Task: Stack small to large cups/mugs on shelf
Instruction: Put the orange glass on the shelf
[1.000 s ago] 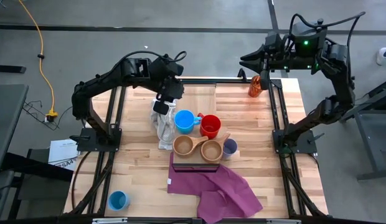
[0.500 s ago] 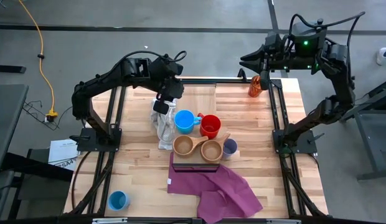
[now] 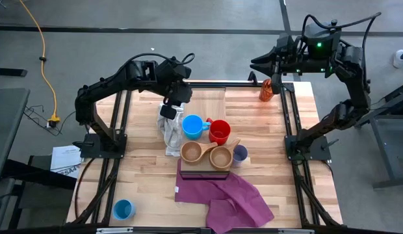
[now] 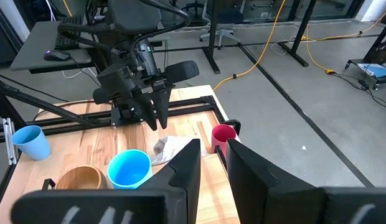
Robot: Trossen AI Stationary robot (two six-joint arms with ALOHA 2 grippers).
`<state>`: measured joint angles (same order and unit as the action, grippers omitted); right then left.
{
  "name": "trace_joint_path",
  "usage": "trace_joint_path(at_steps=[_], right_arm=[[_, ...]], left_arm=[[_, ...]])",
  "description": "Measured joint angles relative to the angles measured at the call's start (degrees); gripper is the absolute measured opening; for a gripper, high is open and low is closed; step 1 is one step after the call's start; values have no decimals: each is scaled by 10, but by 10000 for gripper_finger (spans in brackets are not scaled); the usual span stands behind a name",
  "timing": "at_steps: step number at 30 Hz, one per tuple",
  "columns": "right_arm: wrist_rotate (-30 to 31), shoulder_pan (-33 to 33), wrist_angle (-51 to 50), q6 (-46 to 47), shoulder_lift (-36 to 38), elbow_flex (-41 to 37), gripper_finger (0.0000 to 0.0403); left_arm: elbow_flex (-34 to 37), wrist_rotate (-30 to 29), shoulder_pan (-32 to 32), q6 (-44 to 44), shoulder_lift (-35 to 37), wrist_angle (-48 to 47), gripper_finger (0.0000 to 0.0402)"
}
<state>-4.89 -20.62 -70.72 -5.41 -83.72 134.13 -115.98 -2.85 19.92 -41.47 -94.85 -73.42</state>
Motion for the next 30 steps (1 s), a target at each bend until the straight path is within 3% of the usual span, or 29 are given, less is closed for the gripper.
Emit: trace_joint_path(at_steps=[14,30], right_arm=[[11,0,0,-1,0,0,69],[45,0,2,0,0,0,69]], left_arm=[[0,-28,0,-3,5,0,76],[0,-43,61,0,38,-3,76]])
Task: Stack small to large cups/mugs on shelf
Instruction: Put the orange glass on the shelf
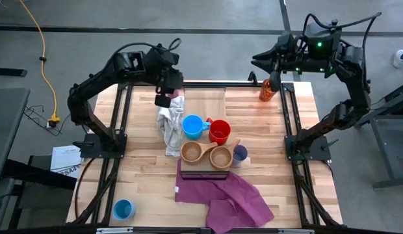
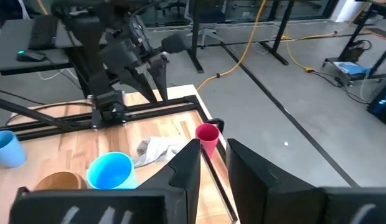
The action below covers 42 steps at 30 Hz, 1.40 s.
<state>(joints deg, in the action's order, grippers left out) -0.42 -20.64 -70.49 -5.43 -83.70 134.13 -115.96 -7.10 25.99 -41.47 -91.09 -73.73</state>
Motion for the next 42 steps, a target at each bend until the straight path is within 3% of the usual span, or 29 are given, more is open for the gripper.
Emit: trace_joint_path(at_steps=[20,34,42], right_arm=[[78,0,-5,14,-48,0,69],[141,0,-4,-17,-52,0,69],[139,0,9,-42,-52,0,69]], left_arm=[[0,-8,83,26,14,-45,76],[0,-24,83,45,14,-26,76],[0,-34,81,72,13,-22,76]])
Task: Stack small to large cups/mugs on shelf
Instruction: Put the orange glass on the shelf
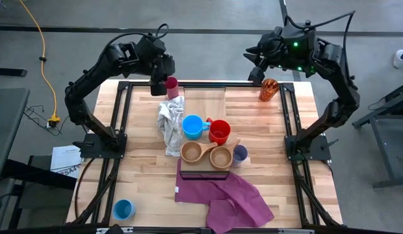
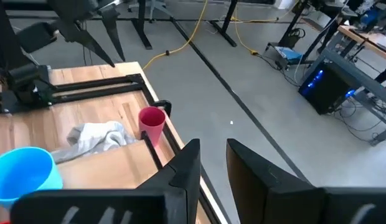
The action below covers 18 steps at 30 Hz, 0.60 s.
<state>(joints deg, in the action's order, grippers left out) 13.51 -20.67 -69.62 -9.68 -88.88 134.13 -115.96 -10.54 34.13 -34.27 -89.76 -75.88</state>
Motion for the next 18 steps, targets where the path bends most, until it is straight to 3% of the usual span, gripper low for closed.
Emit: trace_joint_path(at_steps=[5,18], right_arm=[[-1,0,2,10,0,0,69],[-2,0,-6,45,-5,0,69]], left_arm=[[0,30,0,43,0,33,76],[1,74,0,52,-10,45,76]])
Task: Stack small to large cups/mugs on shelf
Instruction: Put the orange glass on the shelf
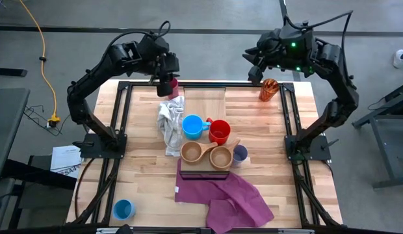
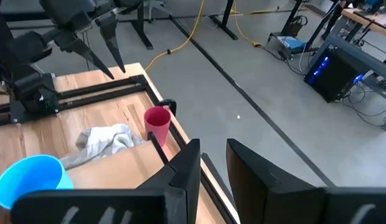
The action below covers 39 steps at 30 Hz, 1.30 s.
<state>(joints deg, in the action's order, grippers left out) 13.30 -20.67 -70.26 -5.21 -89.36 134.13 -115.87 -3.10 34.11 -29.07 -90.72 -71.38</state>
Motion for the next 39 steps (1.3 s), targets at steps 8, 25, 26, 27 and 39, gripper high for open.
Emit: trace_joint_path(at_steps=[8,25,26,27,39], right_arm=[[0,0,-17,5,-3,0,69],[33,-64,-125,-3,-65,0,69],[34,-70,-134,-6,-64,0,69],[35,-75,-141,-9,-63,0,69],[-14,-150,-178,-45,-61,0,69]], left_arm=[[4,-26,0,40,0,-18,76],[5,-65,60,-5,-14,-112,76],[5,-60,71,-7,-14,-122,76],[5,-54,81,-12,-14,-128,76],[5,-3,144,-56,-14,-118,76]])
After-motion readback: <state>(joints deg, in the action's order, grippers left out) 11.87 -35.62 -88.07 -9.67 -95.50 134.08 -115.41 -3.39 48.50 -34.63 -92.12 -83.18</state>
